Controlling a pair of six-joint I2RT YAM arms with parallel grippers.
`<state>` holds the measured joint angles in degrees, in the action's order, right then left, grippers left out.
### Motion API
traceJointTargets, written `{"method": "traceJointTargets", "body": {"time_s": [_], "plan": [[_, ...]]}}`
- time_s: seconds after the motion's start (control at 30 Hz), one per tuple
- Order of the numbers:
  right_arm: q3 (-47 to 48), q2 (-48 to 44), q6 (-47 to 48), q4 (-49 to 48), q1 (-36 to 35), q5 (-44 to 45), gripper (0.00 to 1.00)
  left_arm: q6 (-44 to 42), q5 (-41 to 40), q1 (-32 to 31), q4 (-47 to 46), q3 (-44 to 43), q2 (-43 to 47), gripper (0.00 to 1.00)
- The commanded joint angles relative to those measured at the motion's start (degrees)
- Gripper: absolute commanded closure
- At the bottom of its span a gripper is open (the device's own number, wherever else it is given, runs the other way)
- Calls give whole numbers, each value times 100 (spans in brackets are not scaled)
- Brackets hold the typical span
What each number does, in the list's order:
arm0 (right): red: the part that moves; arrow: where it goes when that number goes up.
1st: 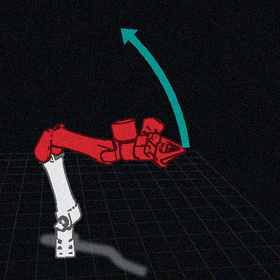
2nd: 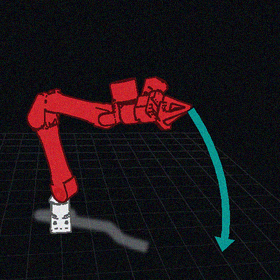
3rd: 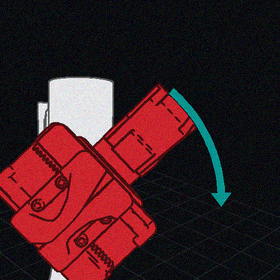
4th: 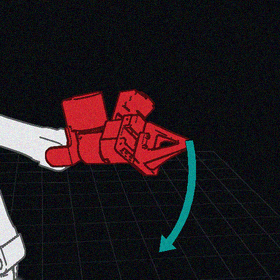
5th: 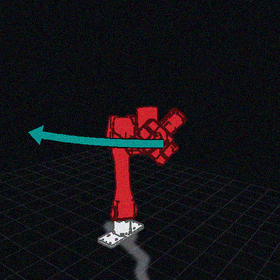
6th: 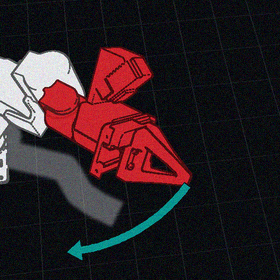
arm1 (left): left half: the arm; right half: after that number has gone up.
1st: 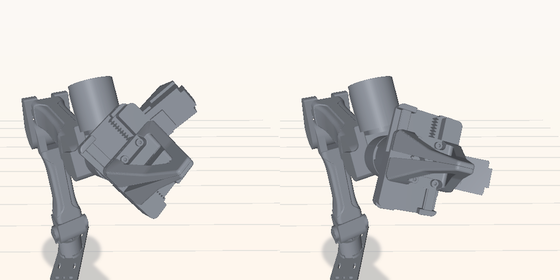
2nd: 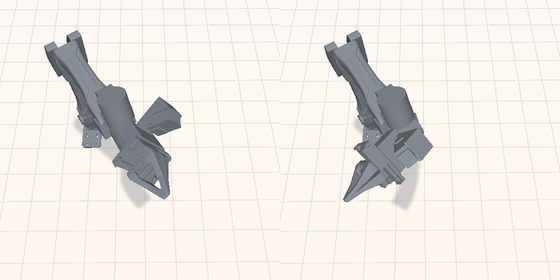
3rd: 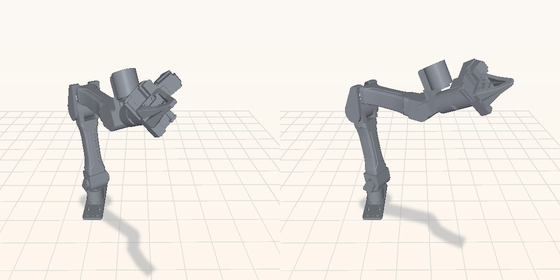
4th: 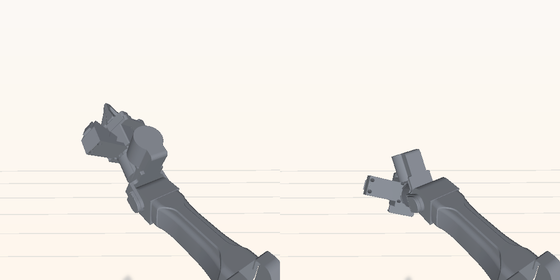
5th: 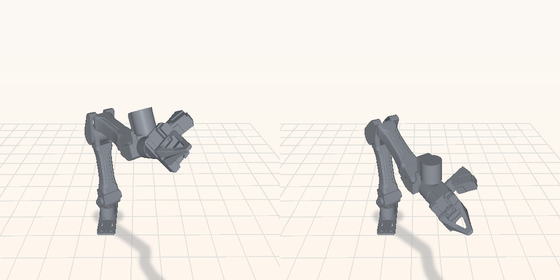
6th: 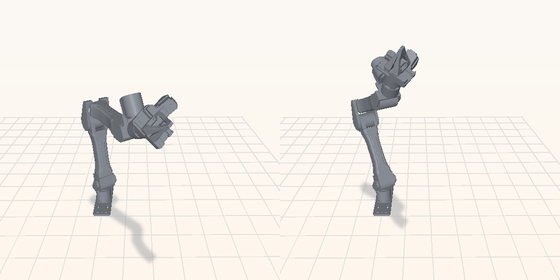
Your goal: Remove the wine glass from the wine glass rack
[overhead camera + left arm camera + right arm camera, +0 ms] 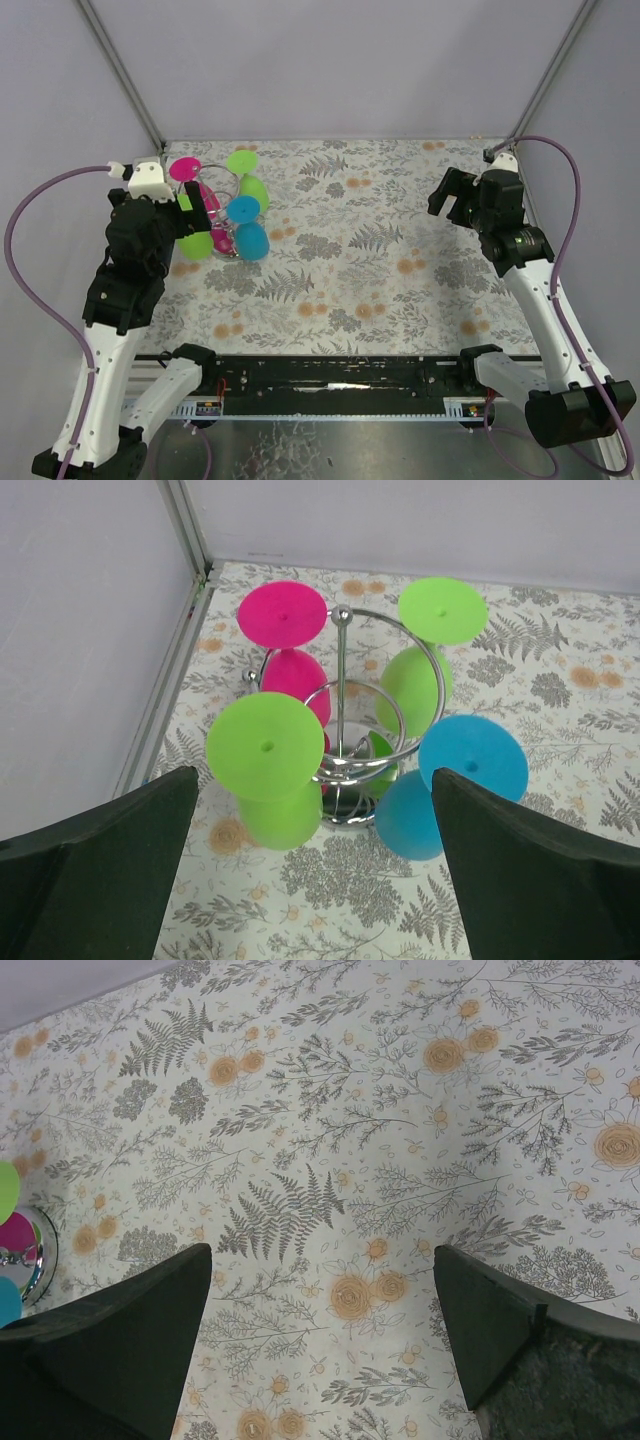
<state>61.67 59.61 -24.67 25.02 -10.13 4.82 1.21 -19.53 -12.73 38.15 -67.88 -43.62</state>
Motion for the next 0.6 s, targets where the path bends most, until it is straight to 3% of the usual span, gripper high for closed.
{"method": "traceJointTargets", "body": {"time_s": [0.0, 0.4, 0.57], "plan": [[122, -123, -7, 7, -24, -153, 1, 51, -128, 25, -284, -384, -248, 0], [98, -171, -45, 56, -22, -278, 1, 356, -598, 49, -482, -1012, -1062, 0], [38, -228, -47, 65, -23, -311, 1, 424, -438, 342, -570, -1371, -1489, 0]]}}
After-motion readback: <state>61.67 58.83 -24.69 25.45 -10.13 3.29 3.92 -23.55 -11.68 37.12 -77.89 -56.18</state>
